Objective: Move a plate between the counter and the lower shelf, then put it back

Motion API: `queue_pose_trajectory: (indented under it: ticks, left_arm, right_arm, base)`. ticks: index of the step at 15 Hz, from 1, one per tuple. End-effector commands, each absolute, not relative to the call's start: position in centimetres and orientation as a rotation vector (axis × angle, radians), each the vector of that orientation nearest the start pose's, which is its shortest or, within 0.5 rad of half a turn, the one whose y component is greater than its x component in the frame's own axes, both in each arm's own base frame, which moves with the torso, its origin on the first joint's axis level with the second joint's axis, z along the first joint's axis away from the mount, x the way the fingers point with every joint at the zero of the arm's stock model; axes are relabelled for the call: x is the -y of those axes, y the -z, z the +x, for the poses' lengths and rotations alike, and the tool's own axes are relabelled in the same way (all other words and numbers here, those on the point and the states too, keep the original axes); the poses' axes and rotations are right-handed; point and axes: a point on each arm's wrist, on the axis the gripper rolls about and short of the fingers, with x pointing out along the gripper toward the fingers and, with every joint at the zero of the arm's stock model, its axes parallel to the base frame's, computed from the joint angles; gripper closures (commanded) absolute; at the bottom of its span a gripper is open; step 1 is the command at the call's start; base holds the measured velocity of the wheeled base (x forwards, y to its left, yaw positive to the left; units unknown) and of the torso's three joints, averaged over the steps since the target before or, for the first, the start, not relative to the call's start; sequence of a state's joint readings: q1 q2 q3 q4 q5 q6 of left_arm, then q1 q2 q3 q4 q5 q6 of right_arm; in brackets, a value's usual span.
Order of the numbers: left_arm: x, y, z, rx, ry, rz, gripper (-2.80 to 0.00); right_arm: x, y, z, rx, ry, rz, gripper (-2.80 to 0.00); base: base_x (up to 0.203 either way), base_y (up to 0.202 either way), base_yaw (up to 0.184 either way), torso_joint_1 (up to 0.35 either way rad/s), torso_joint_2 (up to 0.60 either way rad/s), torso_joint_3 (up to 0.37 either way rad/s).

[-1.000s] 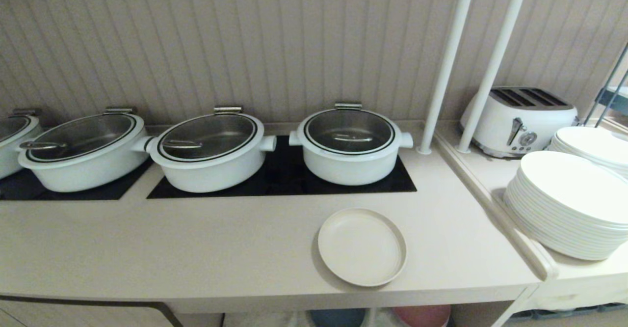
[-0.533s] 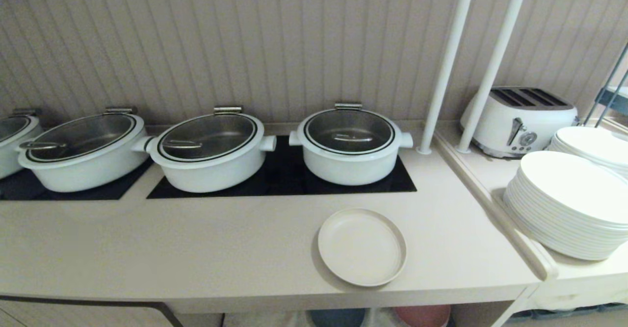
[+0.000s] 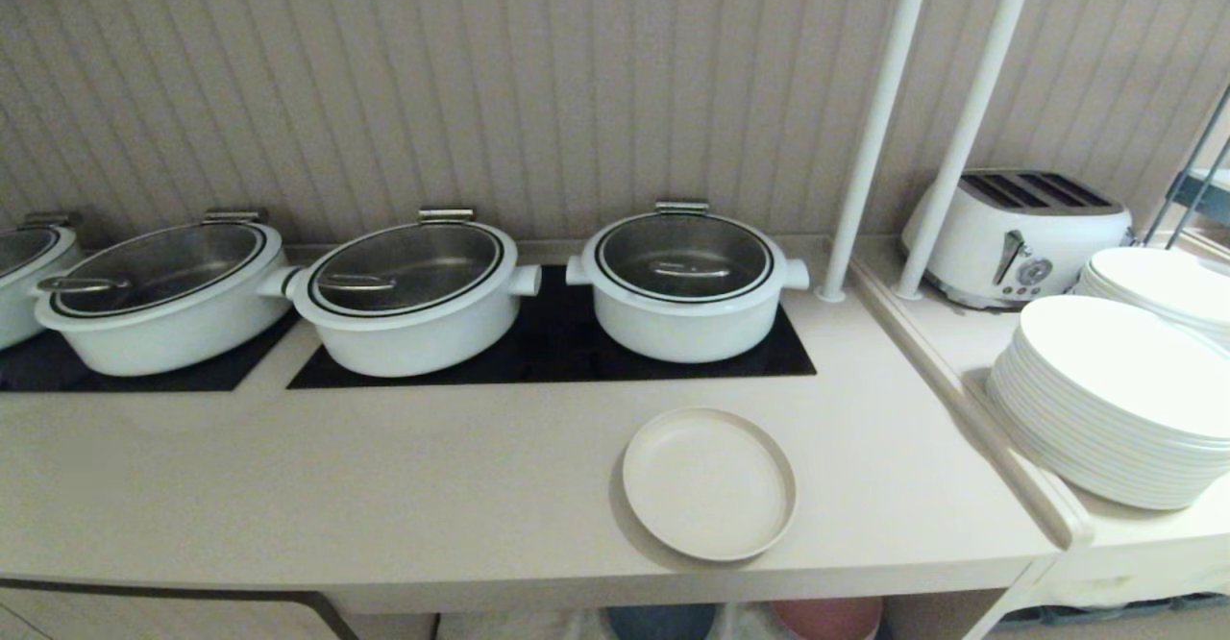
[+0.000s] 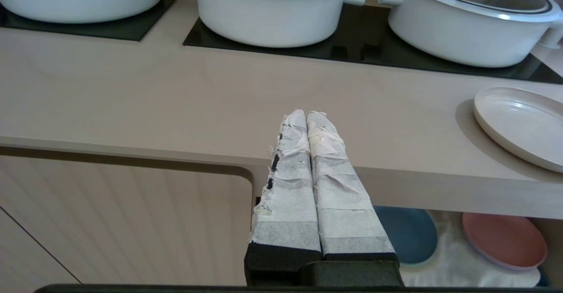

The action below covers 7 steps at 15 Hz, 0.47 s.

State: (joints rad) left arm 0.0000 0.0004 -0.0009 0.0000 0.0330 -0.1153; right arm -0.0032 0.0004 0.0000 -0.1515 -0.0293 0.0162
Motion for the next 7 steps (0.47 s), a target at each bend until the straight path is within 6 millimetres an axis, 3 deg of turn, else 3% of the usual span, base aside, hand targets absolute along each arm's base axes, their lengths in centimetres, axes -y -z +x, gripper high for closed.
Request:
queue_pose_trajectory:
  ticks: [1,7]
  left_arm:
    - [-0.08,-7.57,-2.29,0.003,-0.034,-0.117,0.00]
    - [-0.08,-7.57,-2.29,0.003,-0.034,-0.117,0.00]
  right_arm:
    - [0.05,-9.13,-2.40,0.155,0.029,0.019,0.00]
    - [0.07,-9.15,-2.41,0.158,0.032,0.065,0.00]
  base:
    - [0.000,0.000,0.000,0.000,0.00,0.000]
    - [0.000,0.000,0.000,0.000,0.00,0.000]
